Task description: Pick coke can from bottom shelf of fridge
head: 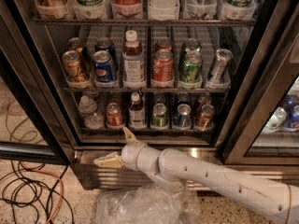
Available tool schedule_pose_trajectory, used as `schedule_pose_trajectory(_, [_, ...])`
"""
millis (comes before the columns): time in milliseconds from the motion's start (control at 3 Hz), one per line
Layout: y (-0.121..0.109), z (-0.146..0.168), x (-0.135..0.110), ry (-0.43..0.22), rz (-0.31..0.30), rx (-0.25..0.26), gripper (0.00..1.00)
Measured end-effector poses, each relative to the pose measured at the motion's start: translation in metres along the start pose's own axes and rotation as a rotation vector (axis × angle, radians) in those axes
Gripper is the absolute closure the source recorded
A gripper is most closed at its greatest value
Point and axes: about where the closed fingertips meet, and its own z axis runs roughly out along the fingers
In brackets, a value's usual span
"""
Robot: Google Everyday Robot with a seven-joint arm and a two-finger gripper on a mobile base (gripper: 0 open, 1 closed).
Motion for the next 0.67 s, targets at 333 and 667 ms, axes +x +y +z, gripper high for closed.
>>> schedule_pose_trajectory(333, [-0.0006, 0.0018, 0.0036, 0.0, 0.009, 0.006, 0.27])
schedule_pose_trajectory(667, [-0.0043, 0.0058, 0.0069, 0.002, 0.016, 0.041, 0.21])
